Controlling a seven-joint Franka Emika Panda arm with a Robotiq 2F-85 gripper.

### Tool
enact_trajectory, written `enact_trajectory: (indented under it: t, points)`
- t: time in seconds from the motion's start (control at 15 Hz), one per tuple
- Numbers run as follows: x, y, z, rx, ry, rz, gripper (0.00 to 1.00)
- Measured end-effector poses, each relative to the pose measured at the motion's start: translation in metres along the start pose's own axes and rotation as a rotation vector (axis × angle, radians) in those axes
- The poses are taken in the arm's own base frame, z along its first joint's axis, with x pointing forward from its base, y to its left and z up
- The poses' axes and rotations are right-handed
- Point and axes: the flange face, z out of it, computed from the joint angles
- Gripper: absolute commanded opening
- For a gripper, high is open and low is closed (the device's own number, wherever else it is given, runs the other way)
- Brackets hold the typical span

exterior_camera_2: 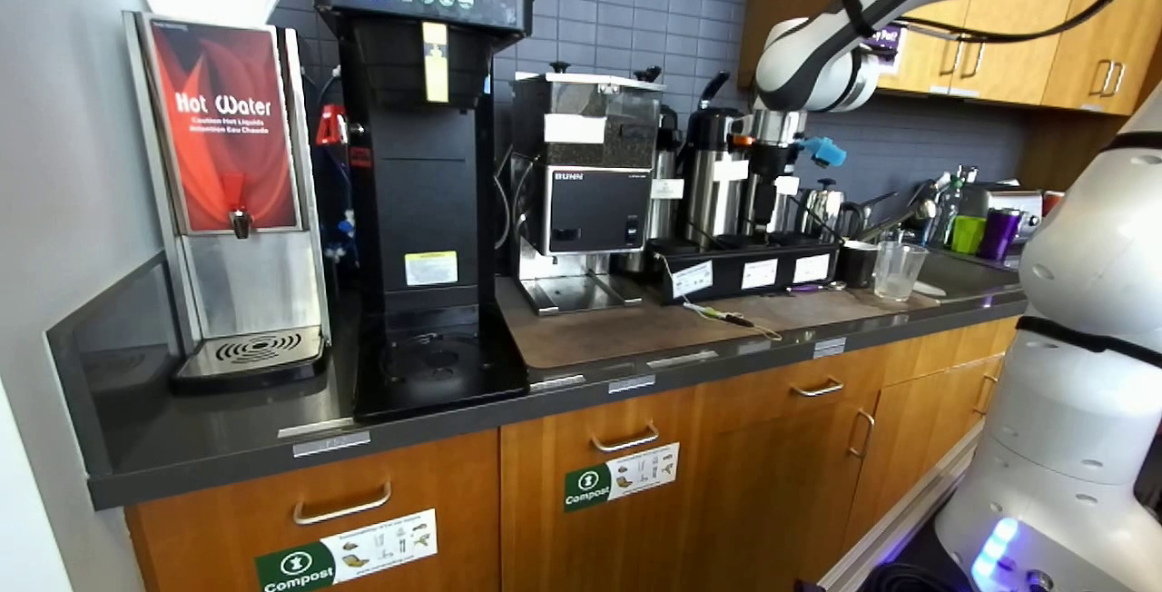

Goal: Move the marker to the right

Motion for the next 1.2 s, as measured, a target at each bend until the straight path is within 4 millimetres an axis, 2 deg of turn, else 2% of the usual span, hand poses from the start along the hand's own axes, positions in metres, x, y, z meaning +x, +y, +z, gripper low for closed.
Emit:
enact_trajectory:
  t: [0.33, 0.87, 1.2]
  points:
    - [0.006, 0.011, 0.036, 0.032, 0.031, 0.011, 1.0]
    - [0.034, 0.015, 0.106, 0.025, 0.052, 0.052, 1.0]
    - [0.039, 0.02, 0.134, 0.026, 0.029, 0.091, 1.0]
